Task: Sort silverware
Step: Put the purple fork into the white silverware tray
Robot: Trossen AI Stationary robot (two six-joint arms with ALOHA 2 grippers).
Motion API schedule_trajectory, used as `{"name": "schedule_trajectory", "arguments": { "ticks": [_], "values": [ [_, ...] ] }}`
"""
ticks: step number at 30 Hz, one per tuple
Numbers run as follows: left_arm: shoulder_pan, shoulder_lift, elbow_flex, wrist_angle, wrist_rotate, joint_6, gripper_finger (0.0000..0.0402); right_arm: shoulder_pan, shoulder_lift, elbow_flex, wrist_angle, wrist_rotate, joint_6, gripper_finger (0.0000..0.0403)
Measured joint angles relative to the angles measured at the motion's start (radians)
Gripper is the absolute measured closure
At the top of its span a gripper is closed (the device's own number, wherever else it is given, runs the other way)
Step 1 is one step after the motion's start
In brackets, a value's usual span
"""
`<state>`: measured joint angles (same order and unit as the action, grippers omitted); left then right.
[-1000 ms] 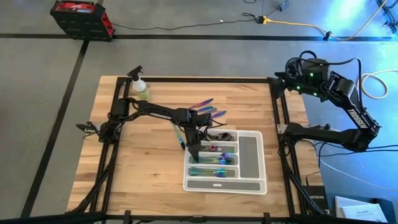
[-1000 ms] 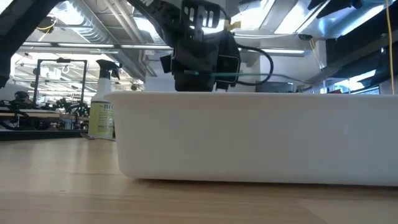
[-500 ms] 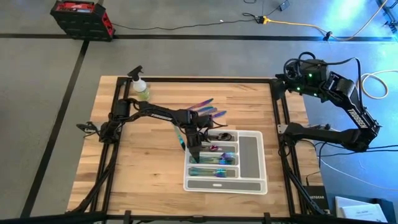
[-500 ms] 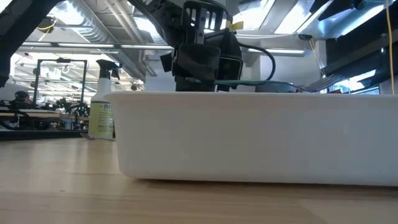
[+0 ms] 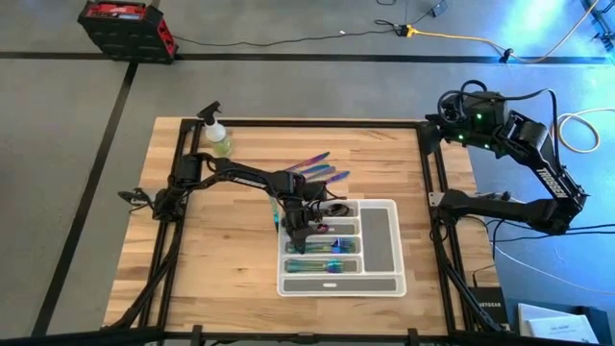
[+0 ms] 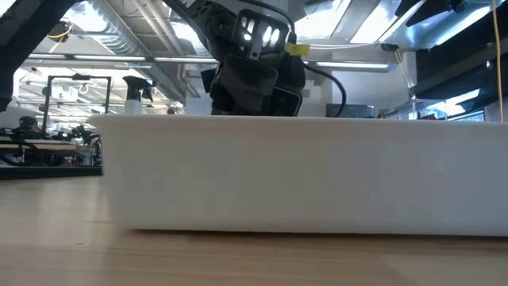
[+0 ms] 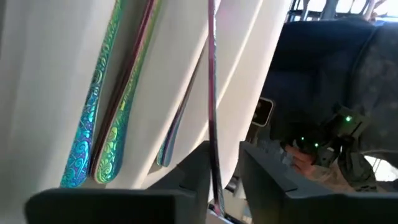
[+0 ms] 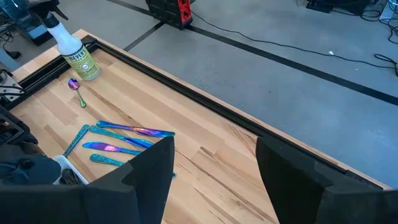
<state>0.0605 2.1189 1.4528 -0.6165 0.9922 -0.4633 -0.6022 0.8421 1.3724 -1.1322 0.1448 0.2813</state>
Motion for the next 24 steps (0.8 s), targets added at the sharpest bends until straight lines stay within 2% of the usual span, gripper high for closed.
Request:
{"name": "schedule_trajectory", "arguments": {
  "ticks": [12,17,24],
  "values": [
    [0.008,-0.002,-0.001,-0.062,0.119,-0.097,0.0248,0.000,0.000,0.000,0.000,0.000,0.000,0.0191],
    [0.011,-0.021,-0.001,-0.059,0.122,-0.159,0.0238,0.000,0.000,0.000,0.000,0.000,0.000,0.0191],
    [0.013,-0.034,0.000,-0.062,0.020,-0.106,0.0244,0.000,0.000,0.000,-0.001,0.006,-0.001,0.0191]
  ]
}}
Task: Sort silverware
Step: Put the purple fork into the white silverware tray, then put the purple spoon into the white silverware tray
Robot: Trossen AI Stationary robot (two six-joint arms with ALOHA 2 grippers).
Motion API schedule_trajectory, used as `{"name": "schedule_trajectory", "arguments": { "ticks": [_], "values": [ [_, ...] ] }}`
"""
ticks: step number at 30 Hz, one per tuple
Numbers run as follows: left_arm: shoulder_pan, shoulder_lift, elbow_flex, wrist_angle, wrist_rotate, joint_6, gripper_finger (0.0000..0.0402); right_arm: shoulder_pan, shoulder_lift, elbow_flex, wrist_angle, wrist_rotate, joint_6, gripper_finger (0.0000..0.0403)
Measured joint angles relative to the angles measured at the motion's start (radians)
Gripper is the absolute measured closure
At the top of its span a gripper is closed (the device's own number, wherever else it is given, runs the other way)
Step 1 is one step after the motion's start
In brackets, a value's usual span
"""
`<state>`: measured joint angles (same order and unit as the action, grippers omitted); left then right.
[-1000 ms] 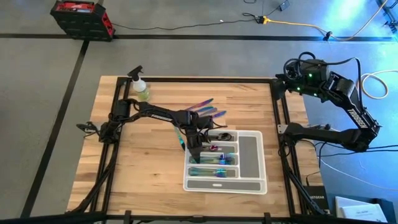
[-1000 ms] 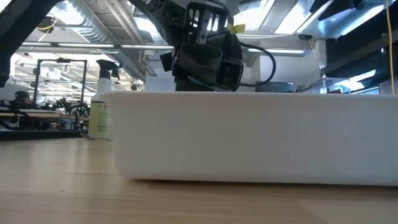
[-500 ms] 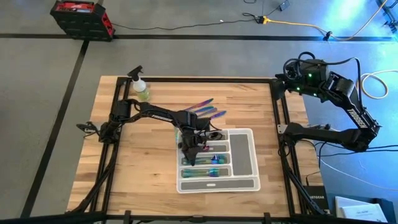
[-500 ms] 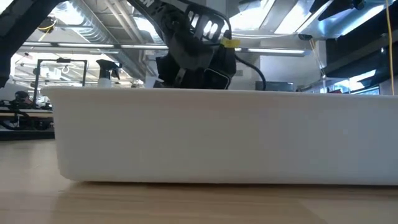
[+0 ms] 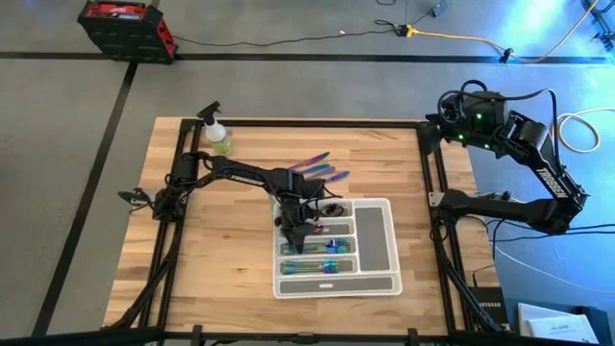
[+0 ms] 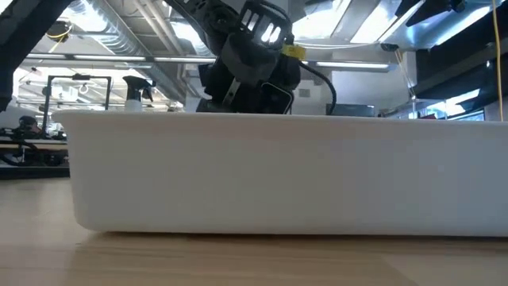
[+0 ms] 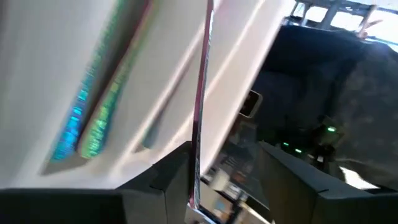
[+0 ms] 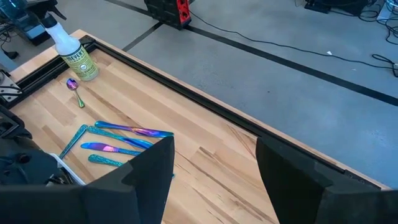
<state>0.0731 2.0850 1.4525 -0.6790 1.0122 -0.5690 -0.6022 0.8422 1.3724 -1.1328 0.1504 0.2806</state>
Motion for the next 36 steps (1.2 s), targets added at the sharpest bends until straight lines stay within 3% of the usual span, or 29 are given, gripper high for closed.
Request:
{"name": "schedule_trajectory", "arguments": {
  "ticks": [10,15,26,31,36],
  "values": [
    [-0.005,-0.004,0.007,-0.170,-0.126,0.128,0.0258,0.000,0.000,0.000,0.000,0.005,-0.006,0.0191],
    [-0.010,-0.006,0.075,-0.298,-0.296,0.241,0.0268,0.000,0.000,0.000,0.000,0.005,-0.029,0.0191],
    [-0.015,-0.006,0.238,-0.464,-0.764,0.389,0.0275,0.000,0.000,0.000,-0.001,0.006,-0.051,0.0191],
    [-0.046,-0.018,0.336,-0.528,-1.155,0.364,0.0275,0.000,0.000,0.000,-0.001,0.006,-0.063,0.0191],
    [-0.051,-0.055,0.369,-0.480,-1.468,0.406,0.0275,0.000,0.000,0.000,0.003,0.022,-0.126,0.0191]
  ]
}}
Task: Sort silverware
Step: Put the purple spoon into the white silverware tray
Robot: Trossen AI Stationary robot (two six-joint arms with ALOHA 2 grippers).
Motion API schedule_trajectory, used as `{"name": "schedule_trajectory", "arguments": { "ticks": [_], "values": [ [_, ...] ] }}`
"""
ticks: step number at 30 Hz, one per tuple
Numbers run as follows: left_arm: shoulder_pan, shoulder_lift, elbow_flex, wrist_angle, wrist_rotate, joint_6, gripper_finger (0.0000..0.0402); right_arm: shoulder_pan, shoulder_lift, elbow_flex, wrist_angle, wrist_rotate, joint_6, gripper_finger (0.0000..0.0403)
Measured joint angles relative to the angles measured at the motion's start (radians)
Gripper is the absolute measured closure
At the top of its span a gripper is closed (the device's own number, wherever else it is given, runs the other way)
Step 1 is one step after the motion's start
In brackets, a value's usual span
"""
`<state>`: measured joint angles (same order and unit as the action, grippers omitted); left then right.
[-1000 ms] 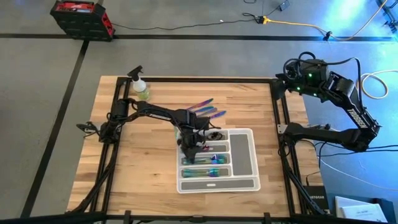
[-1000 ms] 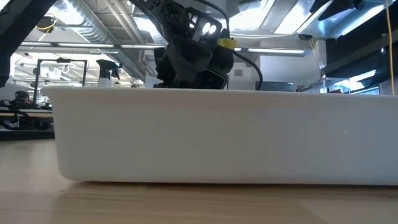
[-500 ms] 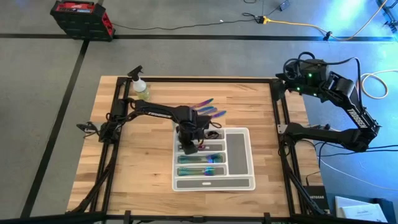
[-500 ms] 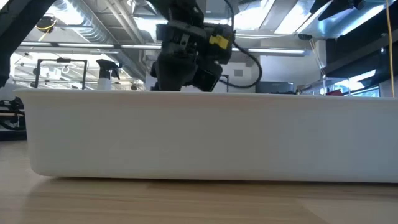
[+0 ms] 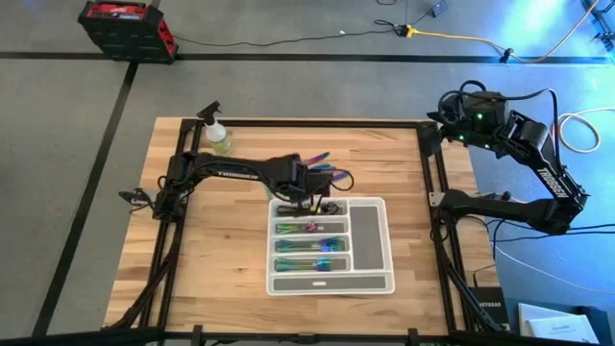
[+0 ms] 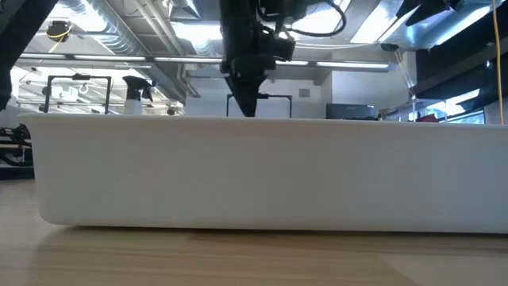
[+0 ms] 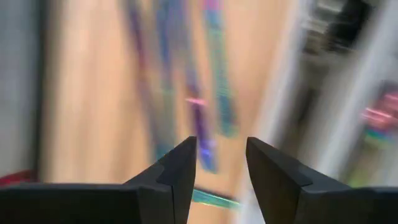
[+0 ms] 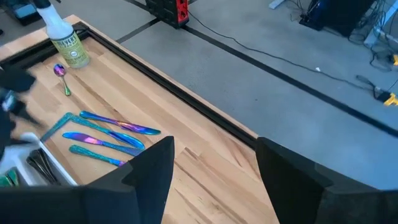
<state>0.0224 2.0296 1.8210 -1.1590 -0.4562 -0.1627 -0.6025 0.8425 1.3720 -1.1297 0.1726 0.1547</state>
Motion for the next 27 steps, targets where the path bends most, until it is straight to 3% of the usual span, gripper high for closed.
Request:
{"name": "schedule_trajectory", "arguments": {
  "ticks": [4,8,15,22,27],
  "values": [
    [0.036,0.003,-0.002,0.021,-0.125,0.076,0.0275,0.000,0.001,0.000,0.006,0.001,-0.011,0.0191],
    [0.103,0.003,-0.009,0.002,-0.130,0.061,0.0275,0.000,0.006,0.000,0.004,0.001,-0.030,0.0191],
    [0.235,0.003,-0.009,-0.172,-0.124,-0.021,0.0275,0.000,0.012,0.000,0.004,0.000,-0.032,0.0191],
    [0.357,0.003,-0.071,-0.281,-0.081,0.381,0.0275,0.000,0.013,0.000,0.003,-0.001,-0.048,0.0191],
    [0.434,0.003,-0.155,-0.416,0.001,0.587,0.0275,0.000,0.013,-0.002,0.000,-0.008,-0.055,0.0191]
  ]
}}
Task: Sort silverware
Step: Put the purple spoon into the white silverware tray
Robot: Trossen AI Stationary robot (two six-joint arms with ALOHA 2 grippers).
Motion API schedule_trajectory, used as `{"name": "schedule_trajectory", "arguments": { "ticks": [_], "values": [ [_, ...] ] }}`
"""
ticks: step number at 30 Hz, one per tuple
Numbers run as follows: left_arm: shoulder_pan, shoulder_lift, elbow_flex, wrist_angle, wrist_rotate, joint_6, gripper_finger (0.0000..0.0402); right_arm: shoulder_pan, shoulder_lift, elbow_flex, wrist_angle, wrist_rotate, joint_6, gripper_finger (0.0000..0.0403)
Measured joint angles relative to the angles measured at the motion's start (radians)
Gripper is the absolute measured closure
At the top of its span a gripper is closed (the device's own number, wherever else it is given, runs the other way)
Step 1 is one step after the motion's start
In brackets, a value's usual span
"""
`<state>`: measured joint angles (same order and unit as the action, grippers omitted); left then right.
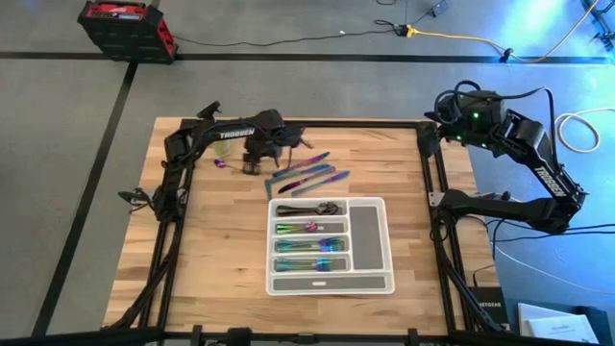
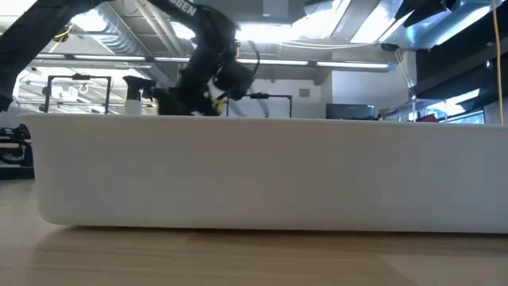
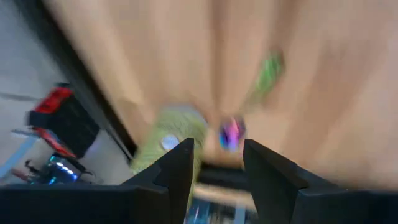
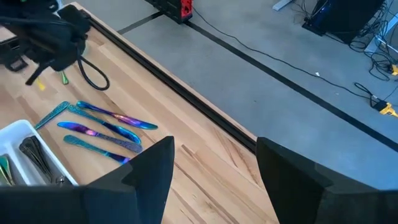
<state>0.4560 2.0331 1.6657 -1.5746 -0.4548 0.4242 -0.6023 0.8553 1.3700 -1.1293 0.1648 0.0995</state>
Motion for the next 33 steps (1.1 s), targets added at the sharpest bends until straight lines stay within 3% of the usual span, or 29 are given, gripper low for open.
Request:
{"name": "schedule_trajectory", "arguments": {
  "ticks": [9,16,22,33],
  "values": [
    [0.056,-0.011,-0.163,0.060,0.028,0.063,0.0275,0.000,0.000,-0.062,0.002,-0.028,0.021,0.0191],
    [0.079,-0.011,-0.273,0.101,0.007,0.212,0.0275,0.000,0.004,-0.104,0.002,-0.079,0.078,0.0191],
    [0.089,-0.011,-0.338,0.187,0.007,0.184,0.0275,0.000,0.012,-0.106,0.003,-0.080,0.078,0.0191],
    [0.094,-0.011,-0.422,0.309,0.034,0.346,0.0275,0.000,0.014,-0.106,0.003,-0.080,0.079,0.0191]
  ]
}}
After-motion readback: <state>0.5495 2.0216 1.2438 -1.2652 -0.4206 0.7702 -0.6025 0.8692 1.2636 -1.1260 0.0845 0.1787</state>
